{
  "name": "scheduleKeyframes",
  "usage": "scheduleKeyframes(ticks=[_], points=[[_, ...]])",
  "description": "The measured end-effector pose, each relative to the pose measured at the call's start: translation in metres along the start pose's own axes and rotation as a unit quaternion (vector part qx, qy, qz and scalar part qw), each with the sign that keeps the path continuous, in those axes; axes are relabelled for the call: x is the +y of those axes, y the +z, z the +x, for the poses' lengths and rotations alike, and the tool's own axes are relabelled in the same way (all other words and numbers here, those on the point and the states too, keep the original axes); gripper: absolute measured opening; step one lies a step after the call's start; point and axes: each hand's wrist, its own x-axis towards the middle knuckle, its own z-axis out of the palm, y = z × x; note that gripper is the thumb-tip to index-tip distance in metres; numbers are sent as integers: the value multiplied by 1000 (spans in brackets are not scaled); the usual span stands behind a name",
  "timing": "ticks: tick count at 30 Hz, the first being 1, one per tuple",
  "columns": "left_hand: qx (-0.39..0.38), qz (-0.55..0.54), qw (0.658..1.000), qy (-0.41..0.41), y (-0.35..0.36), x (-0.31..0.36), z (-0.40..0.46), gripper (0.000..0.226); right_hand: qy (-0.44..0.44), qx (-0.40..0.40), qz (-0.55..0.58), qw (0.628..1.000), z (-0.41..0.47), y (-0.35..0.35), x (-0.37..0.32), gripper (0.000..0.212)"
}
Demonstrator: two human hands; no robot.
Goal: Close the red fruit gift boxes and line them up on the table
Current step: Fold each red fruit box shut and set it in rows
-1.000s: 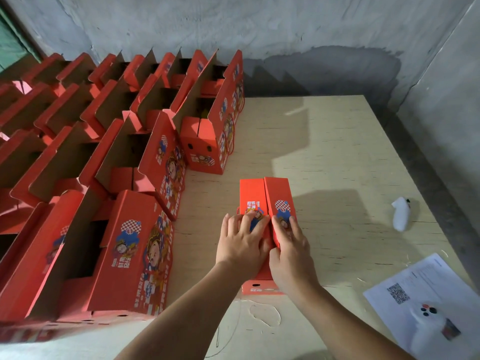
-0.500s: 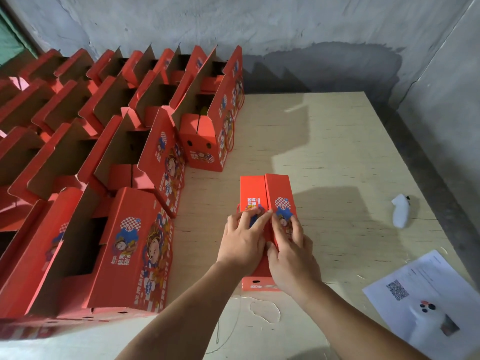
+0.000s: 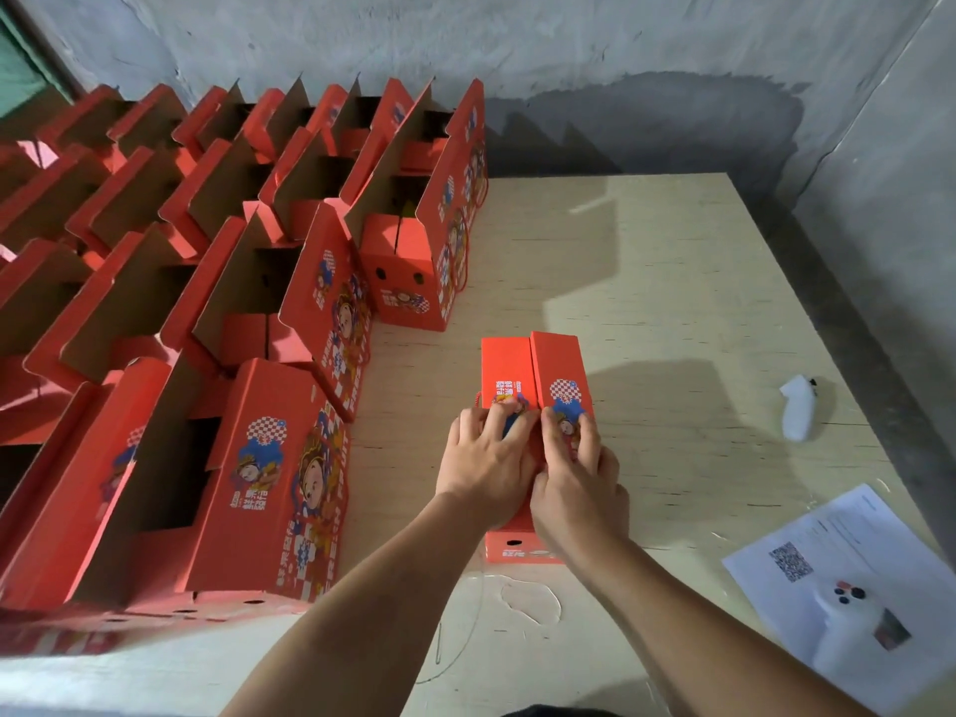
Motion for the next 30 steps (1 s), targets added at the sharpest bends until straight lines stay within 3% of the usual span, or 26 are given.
scheduleKeyframes(ticks=[10,14,16,19,23,27,30], points=[[-47,-68,996,-24,6,-8,-1,57,-2,-55,-51,997,6,2,3,65],[-45,-57,997,-34,0,-6,3,52,-71,-103,-59,990,1,-4,19,72],[-33,-47,997,-42,-6,-3,12,51,-106,-80,-35,990,-10,-6,28,77],[-39,-62,996,-53,-13,4,38,60,-141,16,53,988,-20,-6,30,68],[-52,-131,989,-41,-13,6,67,59,-90,13,198,976,-17,-10,28,61],[-55,-151,985,-61,-5,7,71,58,-146,49,80,985,-16,-5,21,59],[-39,-145,987,-62,-2,15,67,58,-137,53,120,982,-18,-8,17,56]])
